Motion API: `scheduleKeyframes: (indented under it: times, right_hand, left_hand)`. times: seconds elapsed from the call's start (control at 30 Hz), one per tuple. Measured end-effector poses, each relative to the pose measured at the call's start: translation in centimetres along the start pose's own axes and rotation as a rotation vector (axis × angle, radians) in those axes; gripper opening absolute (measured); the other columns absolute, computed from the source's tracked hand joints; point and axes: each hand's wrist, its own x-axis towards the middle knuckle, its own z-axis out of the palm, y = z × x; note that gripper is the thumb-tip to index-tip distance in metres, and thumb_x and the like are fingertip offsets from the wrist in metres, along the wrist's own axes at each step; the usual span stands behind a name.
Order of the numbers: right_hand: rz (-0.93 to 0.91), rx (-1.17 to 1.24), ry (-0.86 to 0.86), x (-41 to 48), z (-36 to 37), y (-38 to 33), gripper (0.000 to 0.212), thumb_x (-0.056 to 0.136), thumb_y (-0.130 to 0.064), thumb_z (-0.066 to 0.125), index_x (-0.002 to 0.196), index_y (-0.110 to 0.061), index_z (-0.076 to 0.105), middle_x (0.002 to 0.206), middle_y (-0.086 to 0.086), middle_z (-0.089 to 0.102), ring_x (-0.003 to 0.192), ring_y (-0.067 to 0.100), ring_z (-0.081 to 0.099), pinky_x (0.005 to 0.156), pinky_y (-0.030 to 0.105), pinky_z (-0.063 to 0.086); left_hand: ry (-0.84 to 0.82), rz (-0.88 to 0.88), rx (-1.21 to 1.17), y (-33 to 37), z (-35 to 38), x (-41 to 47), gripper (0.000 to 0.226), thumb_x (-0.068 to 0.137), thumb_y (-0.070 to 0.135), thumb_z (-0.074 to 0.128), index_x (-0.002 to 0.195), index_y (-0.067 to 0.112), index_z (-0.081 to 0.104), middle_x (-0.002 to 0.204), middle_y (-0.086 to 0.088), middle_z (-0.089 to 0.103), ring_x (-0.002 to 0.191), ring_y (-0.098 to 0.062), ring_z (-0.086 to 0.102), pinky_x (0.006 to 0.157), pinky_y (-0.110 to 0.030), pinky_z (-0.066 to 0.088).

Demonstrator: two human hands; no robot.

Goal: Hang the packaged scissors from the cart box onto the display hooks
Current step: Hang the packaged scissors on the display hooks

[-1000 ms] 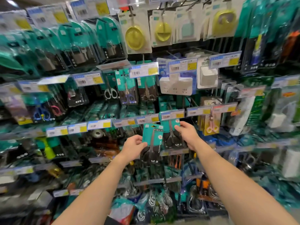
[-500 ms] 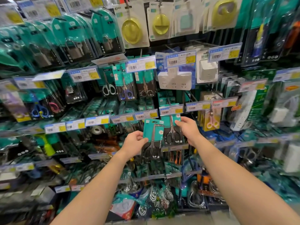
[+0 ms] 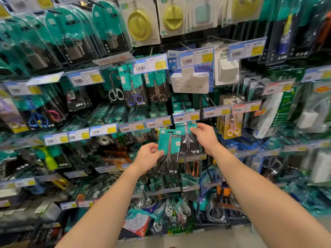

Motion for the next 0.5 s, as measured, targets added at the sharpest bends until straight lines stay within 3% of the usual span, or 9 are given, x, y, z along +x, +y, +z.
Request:
scheduleKeyframes:
  times: [0.13,0.2,0.27,0.4,0.5]
  right_hand:
    - [0.026,-0.024,0.018,1.2,0.5,0.4,0.020,0.097,-0.024,0.063,0.113,-0.014,0.070,0.111,0.022,0.072,0.105,0.041,0.065,0.092,0.050,0.053]
    - [0.064,-0.038,0.020,1.3,0.7,1.0,0.026,0.098,-0.030,0.064,0.115,-0.011,0.068,0.112,0.013,0.071,0.104,0.033,0.066,0.091,0.043,0.053]
    - [0.124,-0.035,-0.015,1.2,0.8,2.3,0.026,0.097,-0.032,0.065,0.110,-0.010,0.065,0.104,0.005,0.066,0.095,0.023,0.060,0.079,0.034,0.047]
    - [0.231,-0.022,-0.052,1.4,0.9,5.0,0.030,0.093,-0.025,0.071,0.119,-0.009,0.066,0.106,0.004,0.064,0.093,0.018,0.061,0.069,0.027,0.050]
    - [0.252,0.008,-0.009,1.8,0.9,5.0,0.016,0.091,-0.023,0.073,0.103,-0.014,0.067,0.089,0.002,0.063,0.077,0.018,0.058,0.063,0.028,0.049]
  left_hand:
    - [-0.009,-0.011,-0.006,-0.1,0.1,0.0,0.008,0.096,0.021,0.069,0.103,0.017,0.069,0.101,0.002,0.079,0.095,-0.015,0.075,0.089,-0.044,0.061]
    - [-0.015,-0.015,-0.006,-0.2,0.1,-0.1,0.009,0.096,0.020,0.069,0.104,0.016,0.069,0.101,0.001,0.079,0.094,-0.017,0.076,0.089,-0.047,0.061]
    - [-0.016,-0.021,-0.007,-0.4,0.2,0.0,0.011,0.096,0.021,0.069,0.105,0.015,0.069,0.102,0.000,0.079,0.094,-0.018,0.076,0.089,-0.049,0.060]
    - [-0.006,-0.031,-0.030,-0.8,0.5,0.1,0.015,0.097,0.022,0.067,0.108,0.012,0.067,0.102,-0.002,0.078,0.093,-0.022,0.076,0.087,-0.049,0.061]
    - [-0.005,-0.015,-0.029,-0.9,0.7,-0.1,0.015,0.098,0.021,0.067,0.109,0.011,0.067,0.104,-0.002,0.078,0.095,-0.016,0.075,0.085,-0.040,0.062]
